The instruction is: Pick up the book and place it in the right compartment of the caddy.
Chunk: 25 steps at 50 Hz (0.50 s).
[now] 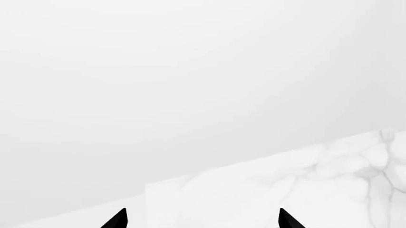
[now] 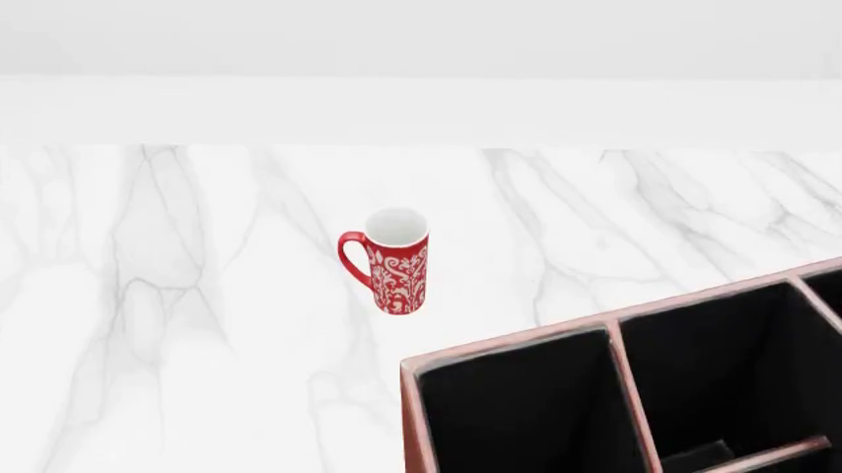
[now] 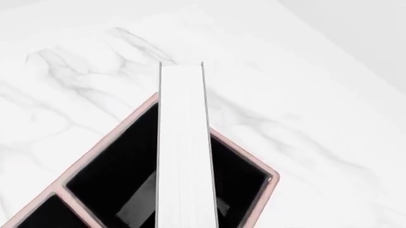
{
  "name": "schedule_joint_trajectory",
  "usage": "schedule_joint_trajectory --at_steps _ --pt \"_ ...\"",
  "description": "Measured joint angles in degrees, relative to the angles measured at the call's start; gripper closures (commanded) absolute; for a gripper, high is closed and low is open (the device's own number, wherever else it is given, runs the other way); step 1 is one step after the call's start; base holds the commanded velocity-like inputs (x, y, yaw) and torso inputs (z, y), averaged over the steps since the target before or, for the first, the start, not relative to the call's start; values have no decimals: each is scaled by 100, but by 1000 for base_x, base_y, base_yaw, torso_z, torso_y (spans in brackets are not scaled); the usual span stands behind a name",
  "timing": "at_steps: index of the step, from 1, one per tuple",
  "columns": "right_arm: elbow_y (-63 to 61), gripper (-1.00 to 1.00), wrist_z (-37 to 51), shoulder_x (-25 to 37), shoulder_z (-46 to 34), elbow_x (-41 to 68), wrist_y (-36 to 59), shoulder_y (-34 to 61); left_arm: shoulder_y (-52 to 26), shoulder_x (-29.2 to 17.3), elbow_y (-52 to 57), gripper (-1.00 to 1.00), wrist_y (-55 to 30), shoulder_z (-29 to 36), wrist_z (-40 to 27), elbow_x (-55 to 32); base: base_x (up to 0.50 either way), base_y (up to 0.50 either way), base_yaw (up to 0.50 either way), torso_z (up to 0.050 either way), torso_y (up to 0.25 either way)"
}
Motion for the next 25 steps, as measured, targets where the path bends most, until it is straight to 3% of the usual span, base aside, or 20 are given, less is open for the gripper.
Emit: schedule_joint_trajectory --at_steps 25 --pt "-44 100 -750 -110 -226 -398 -373 -471 5 -10 13 -100 10 21 -6 9 0 0 0 0 1"
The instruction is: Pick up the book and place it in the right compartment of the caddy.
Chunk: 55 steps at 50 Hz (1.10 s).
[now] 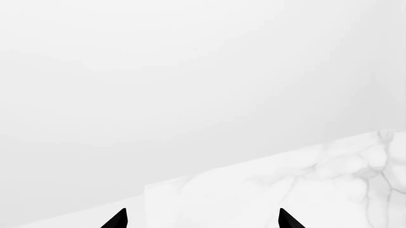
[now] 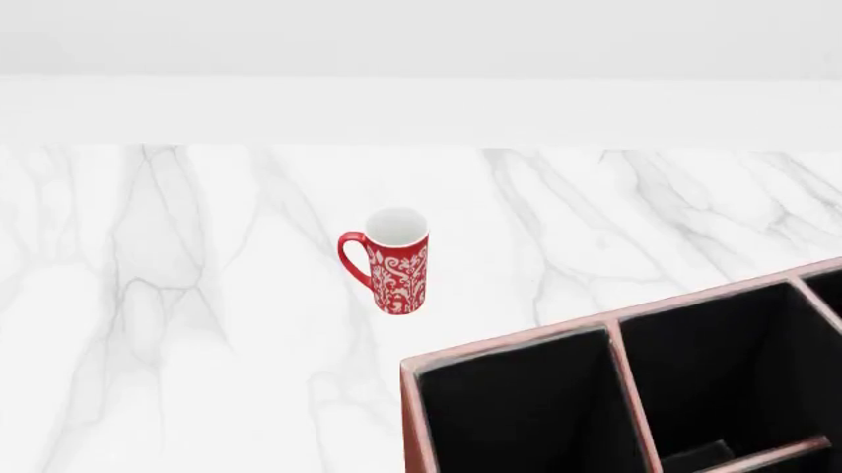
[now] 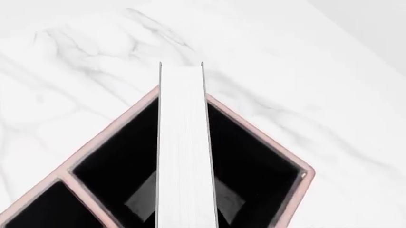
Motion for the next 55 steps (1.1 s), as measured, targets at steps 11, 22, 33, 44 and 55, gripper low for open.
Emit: schedule_joint_trajectory --at_steps 11,22,33,44,55 --pt "84 100 -345 -78 -126 -179 -166 -222 10 -2 27 -100 -3 -9 -7 -11 0 0 0 0 1" --pt "211 100 -626 -159 -260 -346 -306 -417 26 7 39 -100 12 -26 -3 -27 0 0 0 0 2" --pt "338 100 -836 -223 -368 -525 -394 -541 26 9 29 -100 30 -24 2 -28 0 0 0 1 1" --pt "388 -100 -989 -239 -414 -626 -393 -550 24 9 32 -100 36 -11 2 -25 0 0 0 0 1" --pt "389 -100 -1121 -237 -430 -701 -324 -447 25 8 43 -100 37 4 -1 -19 0 0 0 0 0"
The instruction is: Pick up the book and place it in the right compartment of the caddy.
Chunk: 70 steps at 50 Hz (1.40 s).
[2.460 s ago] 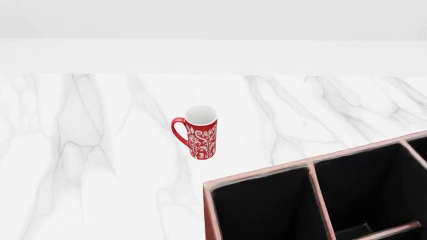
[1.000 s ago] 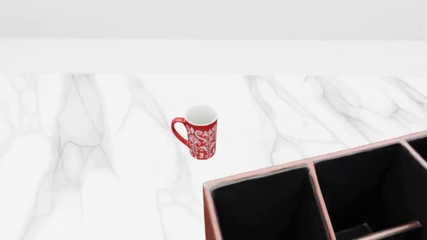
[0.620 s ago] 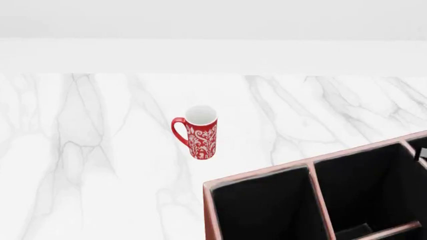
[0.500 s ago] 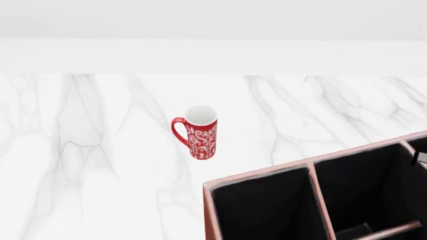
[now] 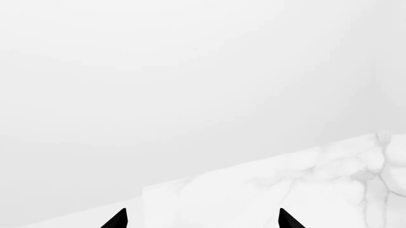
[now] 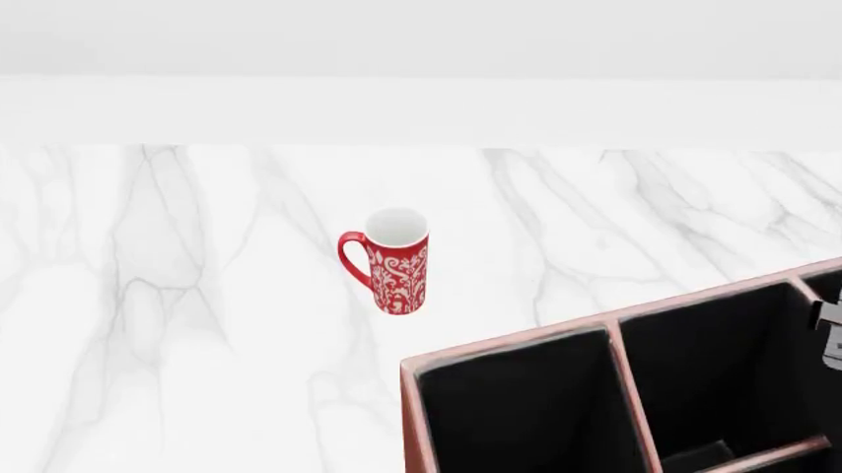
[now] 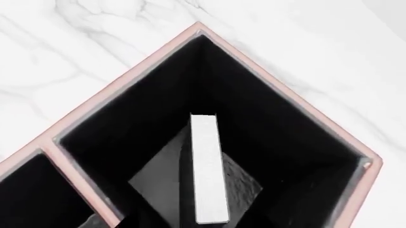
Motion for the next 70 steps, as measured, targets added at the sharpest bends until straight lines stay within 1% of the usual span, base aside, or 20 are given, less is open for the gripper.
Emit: schedule_joint_trajectory --at_steps 20,26,30,32,36,40,44,49,53,57,61,70 --pt "-77 -100 -60 22 12 12 5 66 4 -16 39 -100 -15 9 -4 -12 0 0 0 0 0" --pt "-244 -100 -158 45 45 -29 -128 44 19 -76 146 -100 -132 34 -12 -51 0 0 0 0 0" --pt "-567 -100 -250 71 144 -128 -438 -21 12 -237 347 -100 -379 69 -17 -189 0 0 0 0 0" --pt "-783 -100 -337 73 195 -244 -672 -52 -32 -394 490 -100 -589 95 -42 -322 0 0 0 0 0" --pt "-1188 -100 -593 38 211 -587 -1092 2 -296 -912 806 -100 -1211 202 -178 -783 0 0 0 0 0" --pt "-1505 -100 -812 -36 183 -896 -1400 105 -771 -1529 1047 -100 -1873 443 -391 -1315 0 0 0 0 0" --pt "-1713 -100 -978 -152 151 -1097 -1617 185 -1393 -2103 1166 -100 -2403 841 -541 -1821 0 0 0 0 0" --pt "-1869 -100 -1148 -326 84 -1348 -1893 207 -2370 -2693 1142 -100 -2971 1571 -696 -2344 0 0 0 0 0" --pt "-1970 -100 -1233 -457 29 -1530 -2098 196 -3276 -3014 1017 -100 -3365 2269 -767 -2668 0 0 0 0 0" --pt "-2063 -100 -1236 -580 8 -1646 -2261 178 -4174 -3195 832 -100 -3688 2954 -778 -2890 0 0 0 0 0" --pt "-2141 -100 -1229 -710 -59 -1797 -2394 151 -5049 -3250 585 -100 -3943 3625 -711 -2999 0 0 0 0 0" --pt "-2301 -100 -1218 -1025 -234 -2088 -2657 72 -6688 -3036 -131 -100 -4202 5002 -335 -2871 0 0 0 0 0"
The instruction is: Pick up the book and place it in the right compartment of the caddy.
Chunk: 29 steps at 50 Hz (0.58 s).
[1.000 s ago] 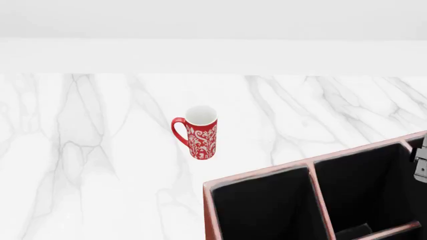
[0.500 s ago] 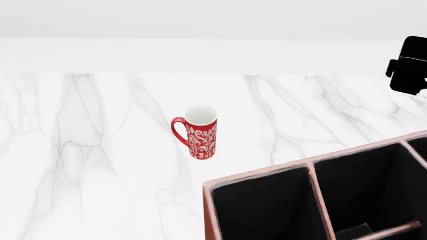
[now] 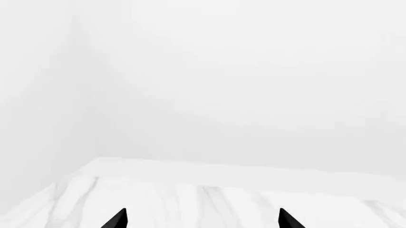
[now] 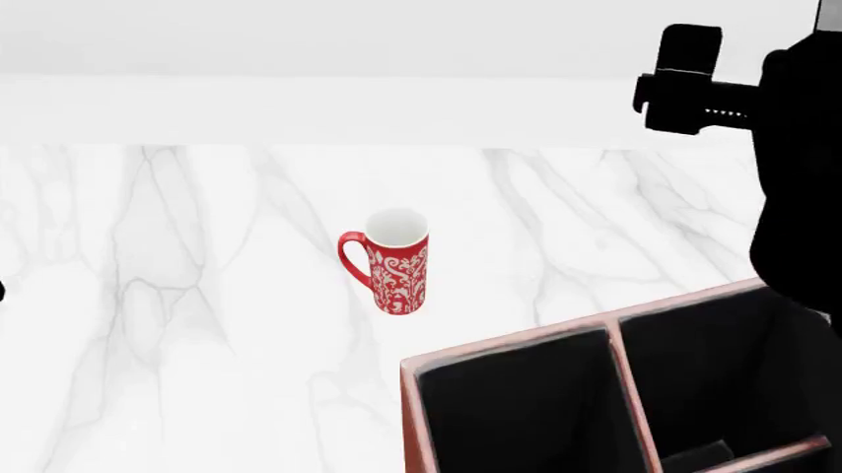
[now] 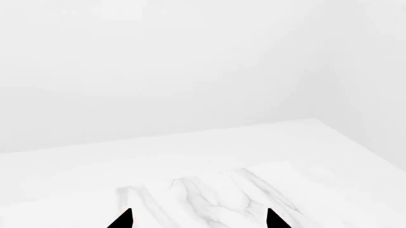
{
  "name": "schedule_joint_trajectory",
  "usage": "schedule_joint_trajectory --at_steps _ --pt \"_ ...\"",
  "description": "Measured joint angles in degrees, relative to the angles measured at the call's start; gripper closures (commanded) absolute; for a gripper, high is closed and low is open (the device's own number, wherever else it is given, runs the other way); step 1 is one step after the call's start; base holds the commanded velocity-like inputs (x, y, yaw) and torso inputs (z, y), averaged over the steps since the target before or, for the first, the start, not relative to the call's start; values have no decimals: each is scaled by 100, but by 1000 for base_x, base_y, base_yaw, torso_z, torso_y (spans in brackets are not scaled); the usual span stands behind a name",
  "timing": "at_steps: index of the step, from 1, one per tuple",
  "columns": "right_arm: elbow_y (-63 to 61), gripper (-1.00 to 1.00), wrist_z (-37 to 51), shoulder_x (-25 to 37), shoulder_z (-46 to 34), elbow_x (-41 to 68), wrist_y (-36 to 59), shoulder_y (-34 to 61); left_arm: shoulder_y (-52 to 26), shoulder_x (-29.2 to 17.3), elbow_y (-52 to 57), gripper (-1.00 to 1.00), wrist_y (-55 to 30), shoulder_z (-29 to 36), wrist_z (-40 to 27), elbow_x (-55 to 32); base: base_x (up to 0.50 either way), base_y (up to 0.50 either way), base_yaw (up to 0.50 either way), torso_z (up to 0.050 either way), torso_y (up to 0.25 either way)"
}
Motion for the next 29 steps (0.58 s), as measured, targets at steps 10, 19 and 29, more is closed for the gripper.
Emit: schedule_joint_trajectory --at_steps 10,19,29 --pt "-222 -100 20 -272 -167 -198 -201 -134 -1103 376 -656 -100 74 1071 441 363 0 0 0 0 0" --pt "-424 -100 68 -464 -275 -283 -321 -268 -1730 672 -1060 -100 140 1652 713 594 0 0 0 0 0" --pt "-653 -100 156 -608 -355 -294 -340 -336 -2234 933 -1343 -100 147 2029 901 718 0 0 0 0 0"
